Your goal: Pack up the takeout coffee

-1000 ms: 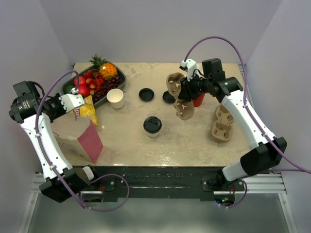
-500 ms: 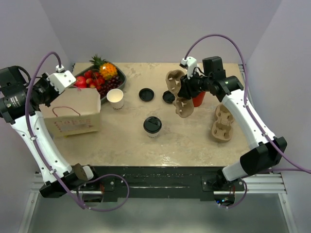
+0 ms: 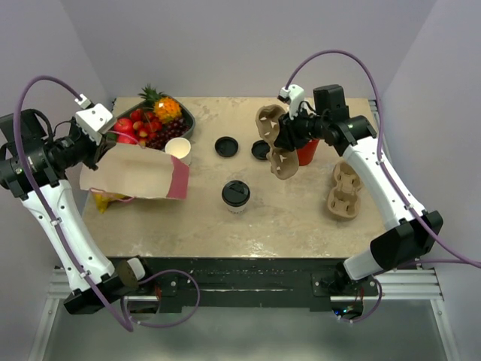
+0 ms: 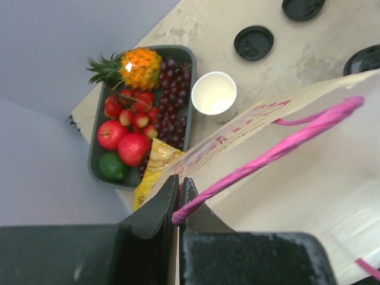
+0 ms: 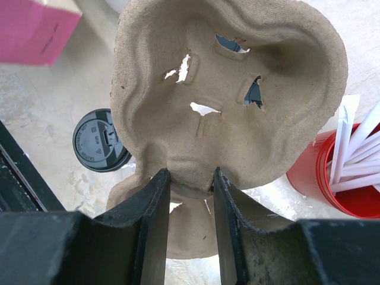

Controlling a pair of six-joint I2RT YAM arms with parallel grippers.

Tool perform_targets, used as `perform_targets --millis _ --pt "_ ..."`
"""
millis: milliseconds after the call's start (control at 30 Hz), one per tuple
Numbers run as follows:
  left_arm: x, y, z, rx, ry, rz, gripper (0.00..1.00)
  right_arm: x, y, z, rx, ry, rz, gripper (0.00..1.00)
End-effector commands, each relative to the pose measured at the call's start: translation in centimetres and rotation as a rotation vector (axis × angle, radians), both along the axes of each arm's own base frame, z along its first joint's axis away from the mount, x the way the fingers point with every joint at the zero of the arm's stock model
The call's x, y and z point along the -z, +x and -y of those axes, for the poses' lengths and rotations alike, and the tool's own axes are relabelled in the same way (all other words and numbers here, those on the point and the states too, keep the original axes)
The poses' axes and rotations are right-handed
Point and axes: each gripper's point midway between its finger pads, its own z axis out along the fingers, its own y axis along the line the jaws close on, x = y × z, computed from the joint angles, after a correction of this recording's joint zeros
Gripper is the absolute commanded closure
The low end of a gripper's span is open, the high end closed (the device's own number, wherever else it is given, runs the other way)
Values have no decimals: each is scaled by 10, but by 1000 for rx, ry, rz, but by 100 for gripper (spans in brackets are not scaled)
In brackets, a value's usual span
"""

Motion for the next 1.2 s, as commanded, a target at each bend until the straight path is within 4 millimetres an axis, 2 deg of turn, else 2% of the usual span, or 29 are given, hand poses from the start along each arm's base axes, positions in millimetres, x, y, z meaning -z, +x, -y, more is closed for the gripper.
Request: perform_targets --millis 0,200,367,433,533,567,600,633,700,733,767,833,1000,1167 --pt "-23 -11 32 45 -166 16 100 -28 -1 0 7 29 82 69" --pt "-13 -13 44 58 -279 -52 100 -35 2 1 8 30 103 69" --pt "-5 -12 36 -3 -259 -53 100 -46 4 -1 1 34 126 69" --pt "3 -12 35 -28 -288 -86 100 -52 7 -2 -3 37 138 69" --pt "16 -1 29 -124 -365 -141 100 -62 9 -8 -28 45 159 69" --pt "9 8 29 -126 -367 -100 100 -63 10 -9 -34 43 166 69" --pt "15 12 30 -163 -431 -132 100 -66 12 -13 -44 48 171 69" --pt "6 25 24 -192 -420 -68 100 -68 12 -16 -49 51 172 69" --pt "2 31 37 -199 -475 -66 100 -75 13 -20 -59 58 184 69" --pt "-2 39 35 -231 -466 -38 100 -73 14 -22 -61 56 178 69" --pt "-1 41 48 -206 -474 -55 100 -75 14 -23 -66 57 185 69" --pt "5 47 60 -199 -496 -91 100 -76 15 -23 -65 55 184 69" --pt "8 53 82 -189 -559 -129 100 -78 16 -22 -61 53 196 69" --pt "-14 59 79 -218 -551 -56 100 -81 13 -21 -49 68 207 69"
